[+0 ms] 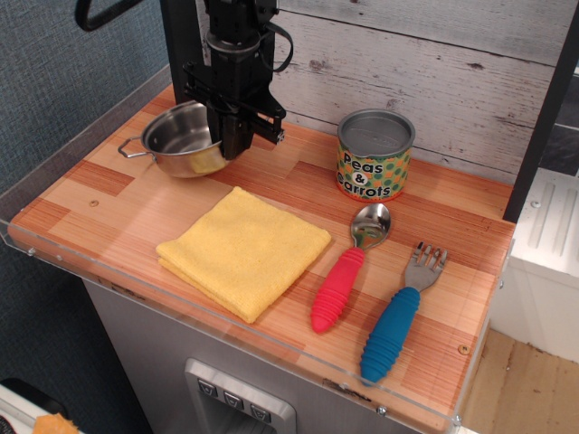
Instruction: Move pot on top of yellow cloth
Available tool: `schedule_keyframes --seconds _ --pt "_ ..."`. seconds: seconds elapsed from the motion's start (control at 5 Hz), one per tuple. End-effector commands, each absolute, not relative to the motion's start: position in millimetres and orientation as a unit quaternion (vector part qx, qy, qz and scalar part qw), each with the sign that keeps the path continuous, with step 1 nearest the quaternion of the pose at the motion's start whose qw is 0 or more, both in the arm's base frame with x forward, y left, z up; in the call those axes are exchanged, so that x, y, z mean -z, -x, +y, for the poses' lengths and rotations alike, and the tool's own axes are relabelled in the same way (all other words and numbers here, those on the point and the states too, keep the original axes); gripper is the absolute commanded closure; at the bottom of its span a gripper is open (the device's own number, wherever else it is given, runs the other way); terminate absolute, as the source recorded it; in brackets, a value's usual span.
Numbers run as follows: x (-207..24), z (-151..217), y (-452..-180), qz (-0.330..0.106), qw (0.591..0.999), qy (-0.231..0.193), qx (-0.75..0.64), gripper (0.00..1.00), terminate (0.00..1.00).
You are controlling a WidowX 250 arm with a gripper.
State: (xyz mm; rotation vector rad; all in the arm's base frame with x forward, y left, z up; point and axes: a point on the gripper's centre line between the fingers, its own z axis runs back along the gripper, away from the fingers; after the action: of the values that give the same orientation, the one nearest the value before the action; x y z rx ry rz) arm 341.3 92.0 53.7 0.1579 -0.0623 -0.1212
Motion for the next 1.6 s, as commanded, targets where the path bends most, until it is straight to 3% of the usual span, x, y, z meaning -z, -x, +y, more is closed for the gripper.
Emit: schedule_keyframes --seconds 0.0,0.4,0.8,1.4 --pt "-86 72 -322 -0.054 0.993 -0.09 0.05 1.0 0.0" --pt "-77 34 -297 -0.051 0.995 -0.072 0.052 1.0 0.0" --pt "-56 -3 -285 -0.035 0.993 -0.081 0.082 1.0 0.0" --pt "-32 -7 -286 -0.006 0.994 -0.087 0.063 1.0 0.0"
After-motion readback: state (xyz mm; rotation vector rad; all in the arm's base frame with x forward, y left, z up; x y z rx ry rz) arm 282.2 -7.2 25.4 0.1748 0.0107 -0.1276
